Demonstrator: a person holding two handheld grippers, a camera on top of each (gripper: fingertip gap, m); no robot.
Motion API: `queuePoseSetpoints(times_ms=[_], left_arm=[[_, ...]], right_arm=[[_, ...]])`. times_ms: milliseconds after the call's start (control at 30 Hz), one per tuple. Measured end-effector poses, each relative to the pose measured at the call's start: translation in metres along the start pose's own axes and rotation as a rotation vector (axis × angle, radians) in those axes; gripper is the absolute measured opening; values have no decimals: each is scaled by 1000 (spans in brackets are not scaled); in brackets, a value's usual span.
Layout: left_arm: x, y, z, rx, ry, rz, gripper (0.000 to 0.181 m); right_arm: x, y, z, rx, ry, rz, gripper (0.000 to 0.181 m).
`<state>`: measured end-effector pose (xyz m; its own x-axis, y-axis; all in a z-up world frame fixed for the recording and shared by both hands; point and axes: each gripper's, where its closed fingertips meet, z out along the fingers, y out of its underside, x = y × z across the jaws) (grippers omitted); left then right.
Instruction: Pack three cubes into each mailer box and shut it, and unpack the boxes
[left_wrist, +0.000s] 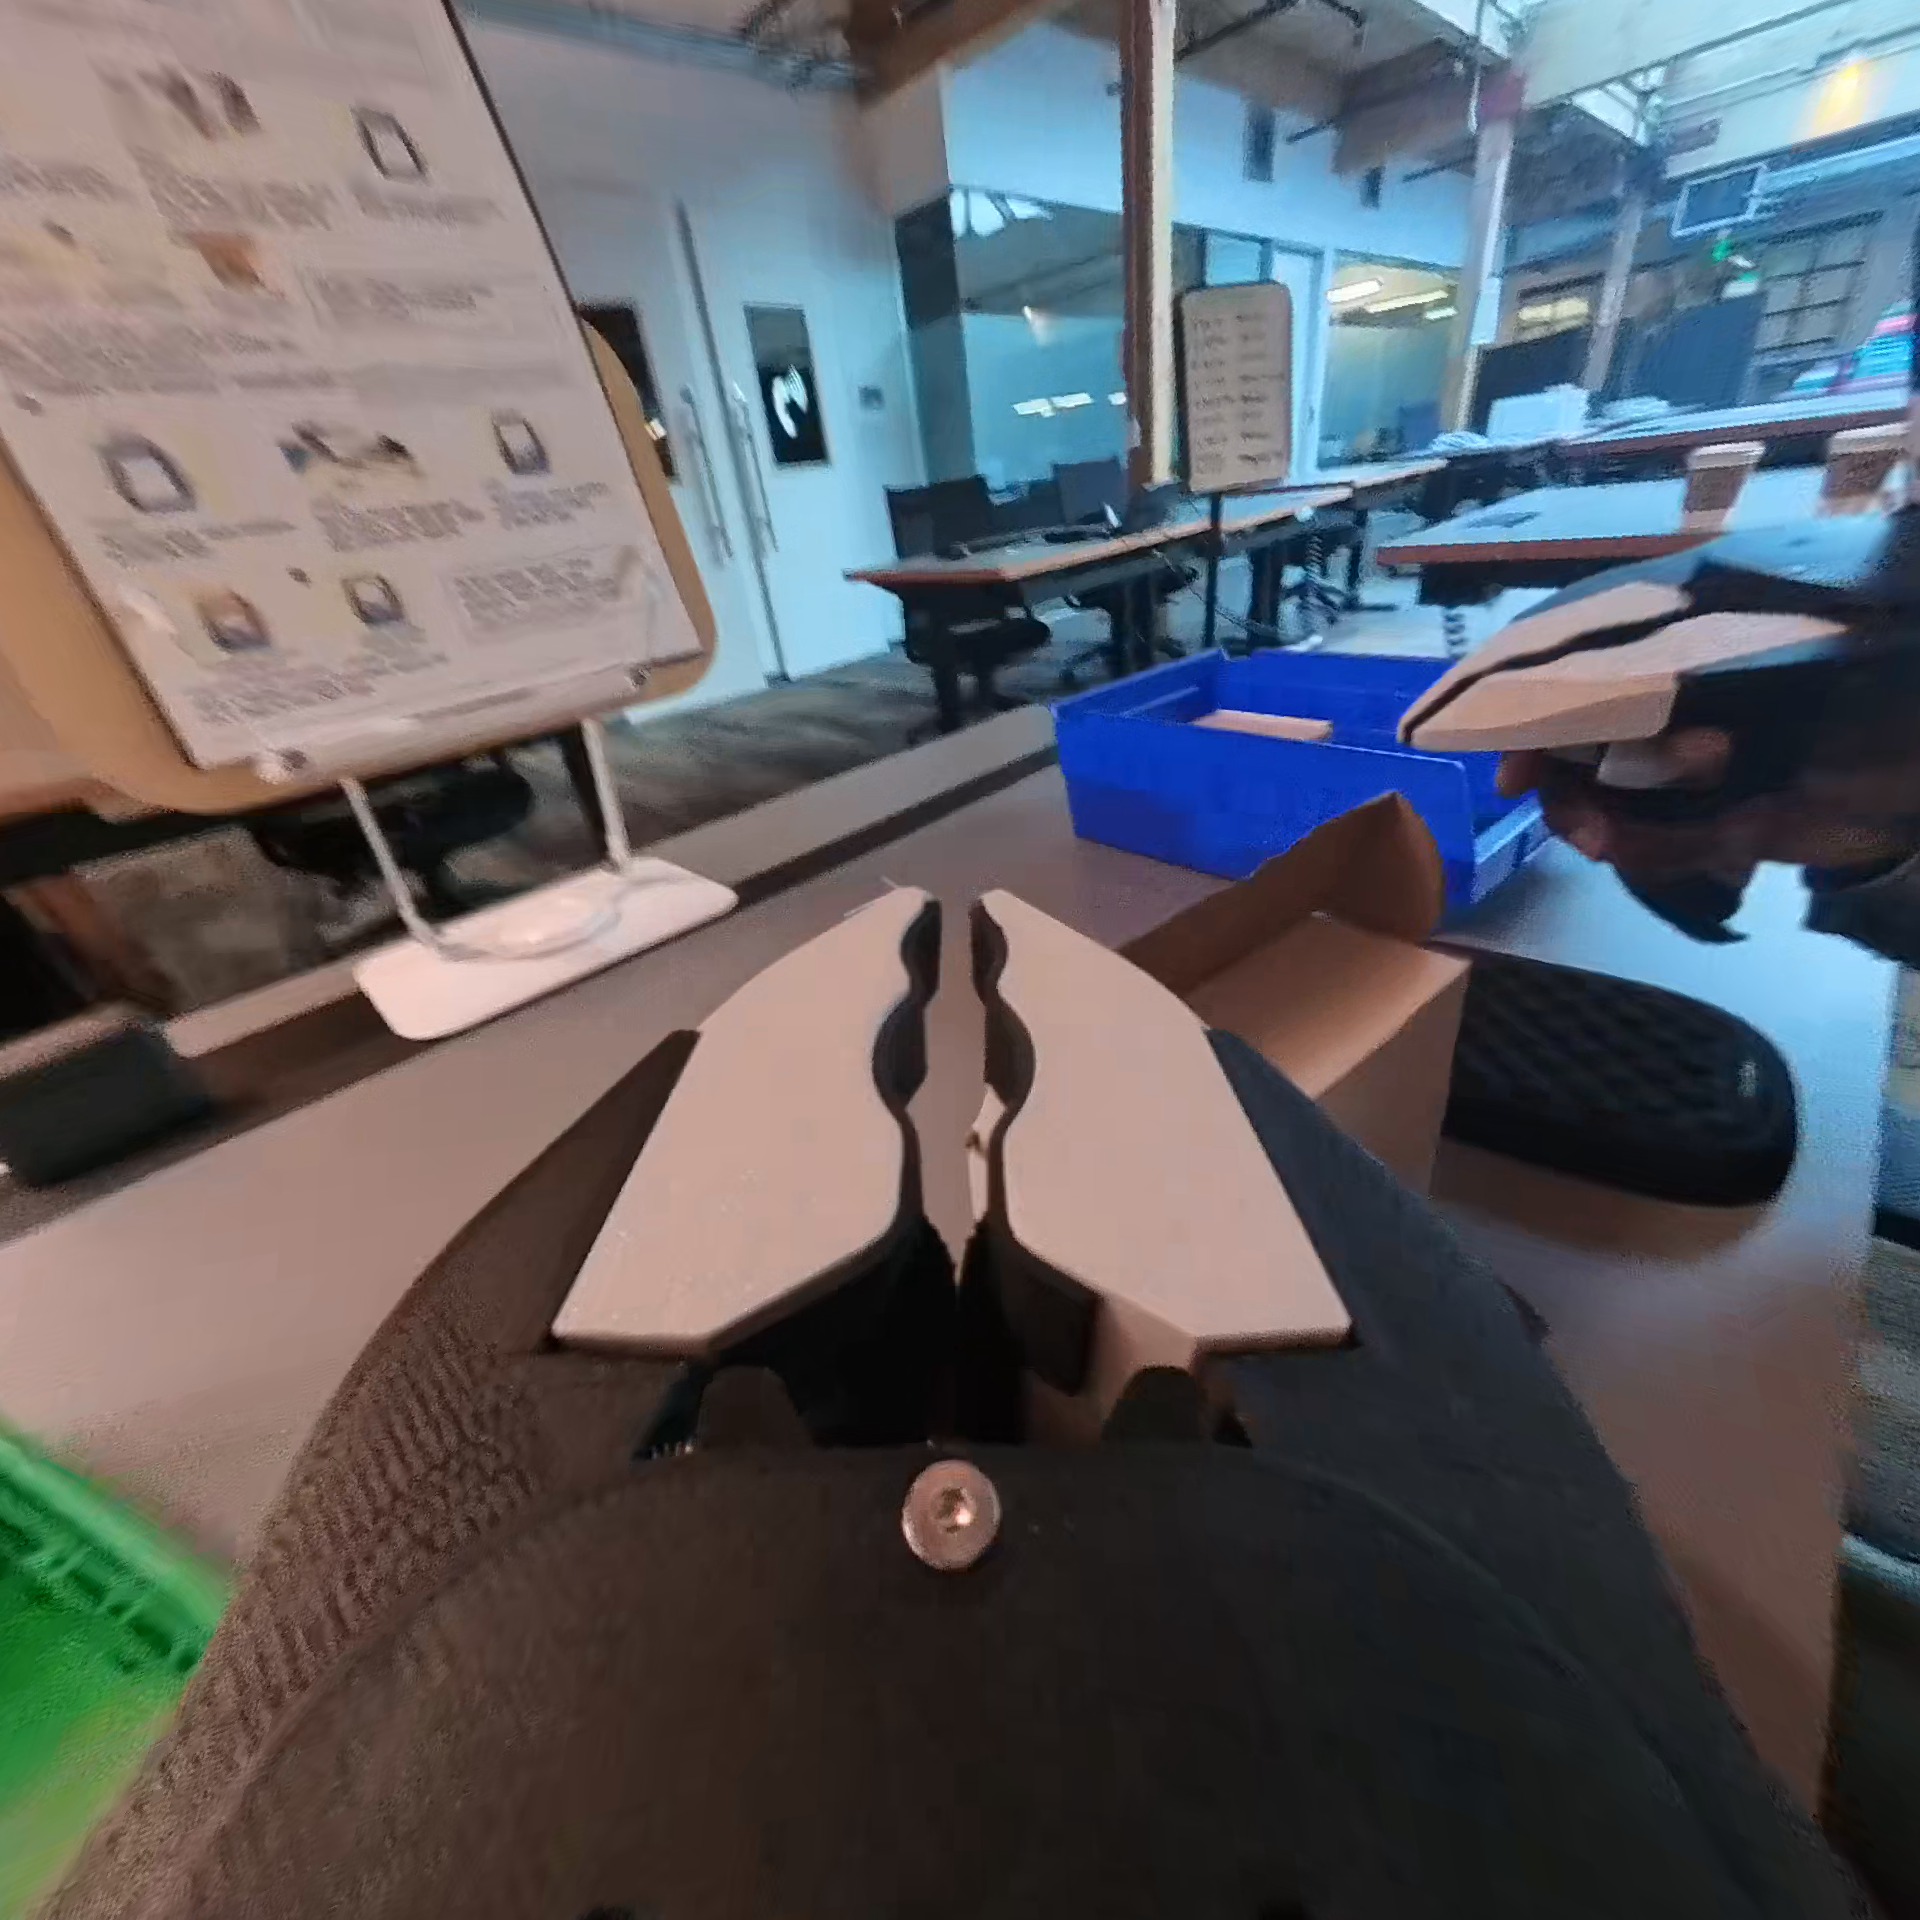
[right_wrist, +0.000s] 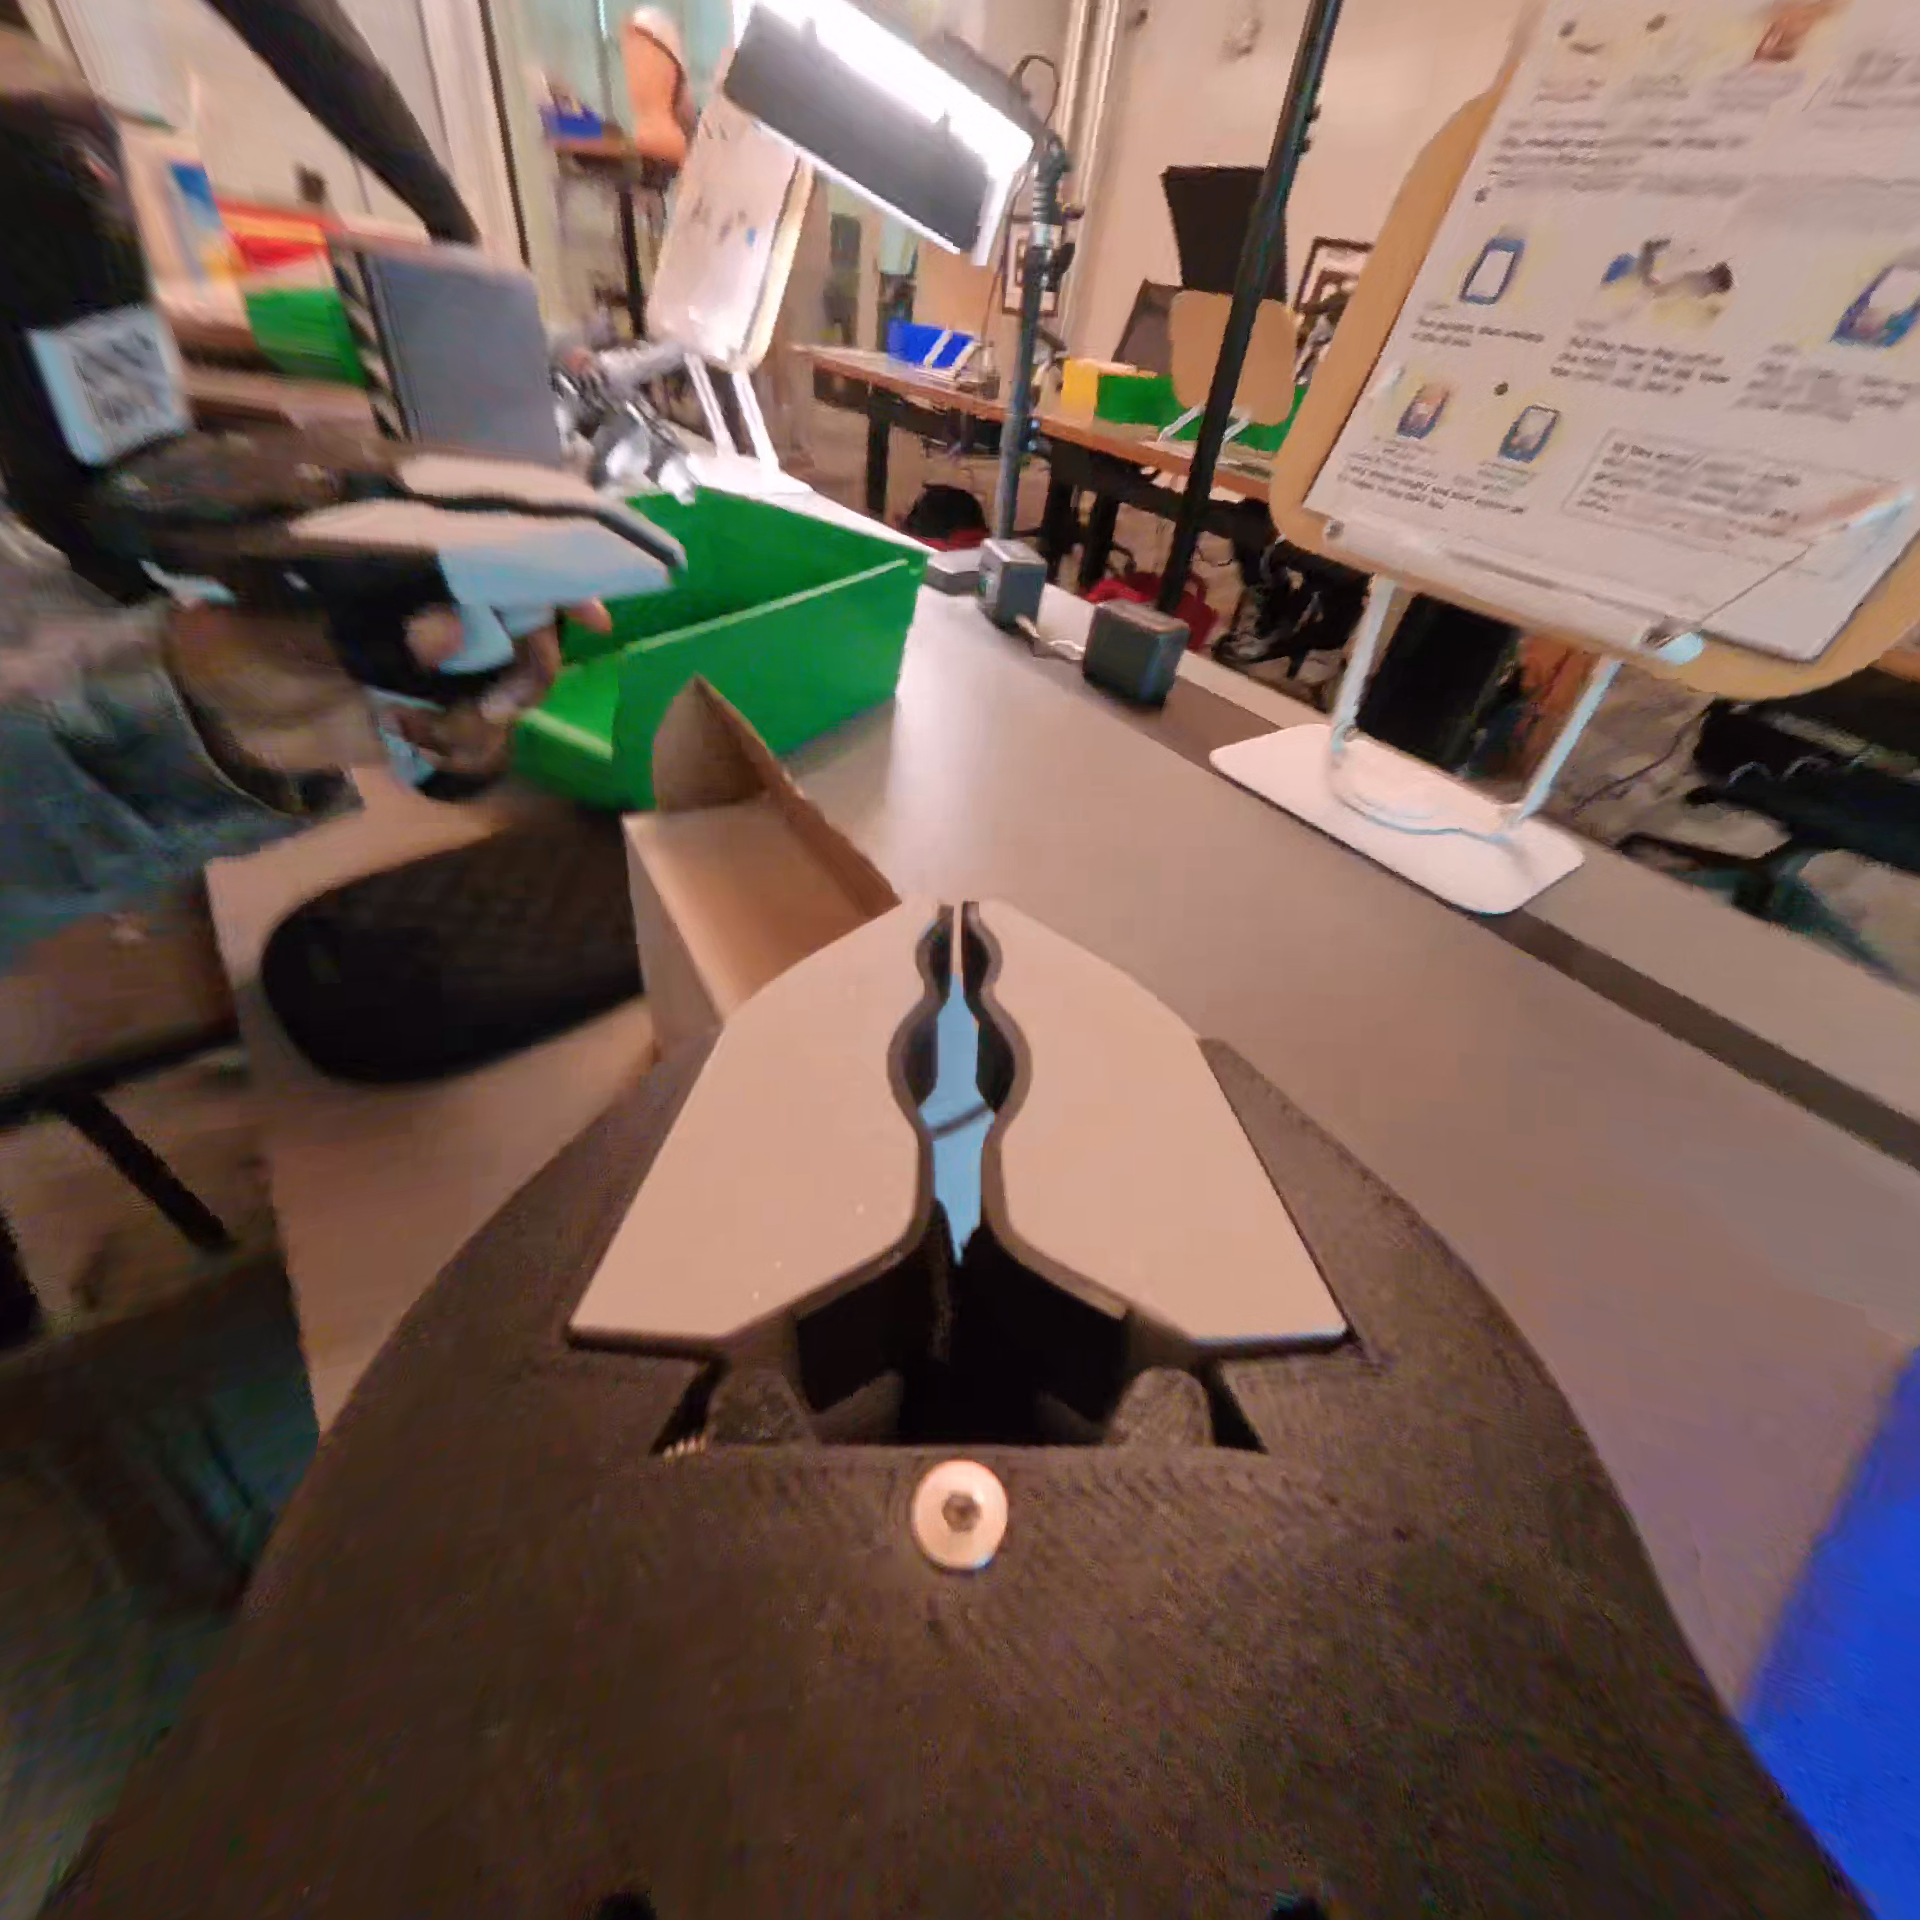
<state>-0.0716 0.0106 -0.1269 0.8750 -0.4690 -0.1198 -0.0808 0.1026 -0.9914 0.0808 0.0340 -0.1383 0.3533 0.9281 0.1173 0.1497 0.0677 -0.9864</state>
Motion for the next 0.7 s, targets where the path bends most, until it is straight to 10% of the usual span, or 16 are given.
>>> queuePoseSetpoints(times_ms=[200, 700], left_arm=[[21, 50, 21, -260, 156, -31, 0], [30, 66, 8, -271, 27, 190, 0]], right_arm=[[-11, 31, 18, -119, -83, 61, 0], [-24, 55, 16, -251, -82, -133, 0]])
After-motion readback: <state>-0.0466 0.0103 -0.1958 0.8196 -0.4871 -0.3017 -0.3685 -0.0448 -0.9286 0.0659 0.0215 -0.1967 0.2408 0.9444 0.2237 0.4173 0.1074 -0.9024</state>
